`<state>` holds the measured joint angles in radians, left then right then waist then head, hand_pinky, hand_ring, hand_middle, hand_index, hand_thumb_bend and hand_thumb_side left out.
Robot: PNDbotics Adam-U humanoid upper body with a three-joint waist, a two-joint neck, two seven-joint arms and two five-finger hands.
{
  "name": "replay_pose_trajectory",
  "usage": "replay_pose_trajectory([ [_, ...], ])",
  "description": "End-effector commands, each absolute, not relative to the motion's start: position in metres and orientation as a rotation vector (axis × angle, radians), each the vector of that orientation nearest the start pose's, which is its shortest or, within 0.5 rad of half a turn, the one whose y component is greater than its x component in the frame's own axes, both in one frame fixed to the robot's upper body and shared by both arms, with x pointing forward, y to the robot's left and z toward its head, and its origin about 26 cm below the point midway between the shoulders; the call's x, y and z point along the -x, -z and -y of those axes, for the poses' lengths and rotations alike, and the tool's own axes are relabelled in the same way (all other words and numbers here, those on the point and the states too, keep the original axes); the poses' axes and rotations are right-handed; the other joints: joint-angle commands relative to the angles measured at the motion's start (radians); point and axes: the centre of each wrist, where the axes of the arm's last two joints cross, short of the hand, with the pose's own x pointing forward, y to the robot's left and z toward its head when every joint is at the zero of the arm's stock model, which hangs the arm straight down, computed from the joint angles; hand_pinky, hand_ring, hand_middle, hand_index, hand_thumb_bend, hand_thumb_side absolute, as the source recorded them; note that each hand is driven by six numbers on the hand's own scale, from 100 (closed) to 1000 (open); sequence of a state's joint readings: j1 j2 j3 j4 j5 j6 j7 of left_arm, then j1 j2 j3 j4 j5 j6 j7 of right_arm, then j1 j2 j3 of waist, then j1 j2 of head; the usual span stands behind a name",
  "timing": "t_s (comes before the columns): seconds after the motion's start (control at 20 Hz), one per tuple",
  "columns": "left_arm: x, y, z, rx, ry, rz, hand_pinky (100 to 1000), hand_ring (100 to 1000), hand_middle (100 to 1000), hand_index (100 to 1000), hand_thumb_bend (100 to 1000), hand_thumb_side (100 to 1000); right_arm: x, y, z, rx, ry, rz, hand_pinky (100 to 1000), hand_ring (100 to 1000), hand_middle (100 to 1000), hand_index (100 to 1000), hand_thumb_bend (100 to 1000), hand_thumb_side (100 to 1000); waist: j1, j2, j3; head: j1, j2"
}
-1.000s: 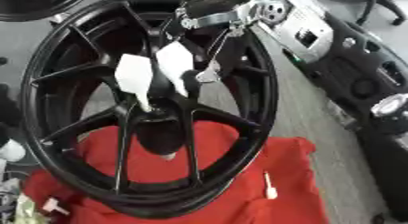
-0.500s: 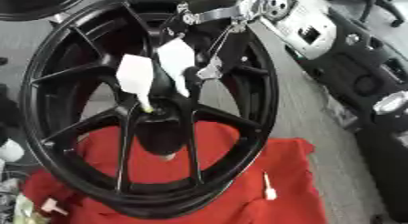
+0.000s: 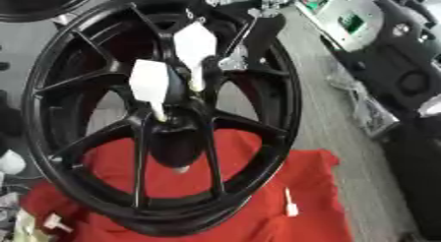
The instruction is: Pull the pin out of the wheel hub.
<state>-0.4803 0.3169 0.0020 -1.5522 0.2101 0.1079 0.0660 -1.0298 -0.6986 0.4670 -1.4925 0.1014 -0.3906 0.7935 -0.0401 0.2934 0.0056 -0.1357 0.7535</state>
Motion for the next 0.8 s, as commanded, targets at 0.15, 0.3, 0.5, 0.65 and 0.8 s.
replay_pose_trajectory([
  [0.15, -0.378, -0.163, -0.277, -0.062, 0.147, 1.924, 729, 823, 649, 691, 146, 843, -0.383, -0.362, 0.235, -0.283, 2.621, -2.081, 813, 534, 177, 399, 100, 244, 0.0, -0.027, -0.011, 0.007, -0.007],
  [0.3, -0.377, -0.162, -0.279, -0.07, 0.139, 1.923, 729, 823, 649, 691, 146, 843, -0.374, -0.376, 0.256, -0.321, 2.582, -2.186, 815, 529, 170, 398, 100, 215, 0.001, -0.028, -0.021, 0.017, -0.007],
  [0.5, -0.377, -0.162, -0.283, -0.082, 0.127, 1.922, 729, 823, 649, 691, 145, 843, -0.36, -0.391, 0.3, -0.428, 2.502, -2.419, 814, 524, 165, 398, 100, 190, 0.004, -0.029, -0.037, 0.034, -0.006],
  [0.65, -0.376, -0.161, -0.285, -0.089, 0.118, 1.923, 729, 823, 649, 691, 145, 841, -0.352, -0.395, 0.344, -0.541, 2.447, -2.637, 818, 520, 161, 400, 100, 169, 0.007, -0.028, -0.051, 0.047, -0.007],
  [0.8, -0.376, -0.162, -0.287, -0.096, 0.104, 1.928, 730, 823, 649, 691, 145, 840, -0.34, -0.398, 0.384, -0.667, 2.372, -2.832, 820, 520, 161, 402, 100, 158, 0.011, -0.026, -0.065, 0.064, -0.011],
])
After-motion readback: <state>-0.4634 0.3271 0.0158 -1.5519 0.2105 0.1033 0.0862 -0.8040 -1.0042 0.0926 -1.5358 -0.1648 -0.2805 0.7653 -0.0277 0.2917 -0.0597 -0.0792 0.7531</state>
